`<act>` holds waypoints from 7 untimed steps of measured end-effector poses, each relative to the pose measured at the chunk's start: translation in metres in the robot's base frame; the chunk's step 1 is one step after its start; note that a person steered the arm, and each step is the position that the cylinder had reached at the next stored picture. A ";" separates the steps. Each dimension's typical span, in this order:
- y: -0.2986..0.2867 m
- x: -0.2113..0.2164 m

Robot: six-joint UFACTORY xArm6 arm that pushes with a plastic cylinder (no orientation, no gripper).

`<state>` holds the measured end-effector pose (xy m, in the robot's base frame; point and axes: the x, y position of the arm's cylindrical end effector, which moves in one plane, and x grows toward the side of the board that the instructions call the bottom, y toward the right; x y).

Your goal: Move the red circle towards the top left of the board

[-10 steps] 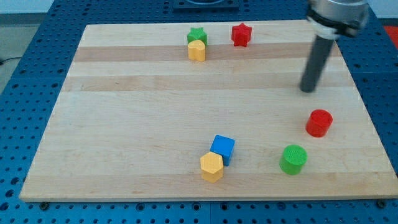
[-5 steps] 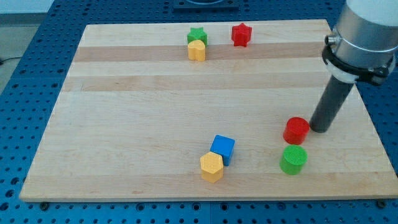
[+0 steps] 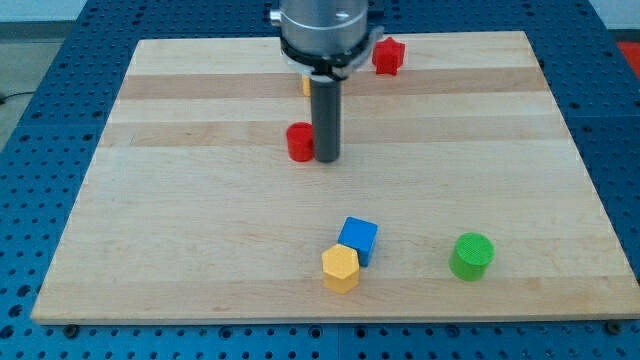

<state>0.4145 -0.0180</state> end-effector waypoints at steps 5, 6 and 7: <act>-0.112 -0.087; -0.138 -0.023; -0.170 -0.032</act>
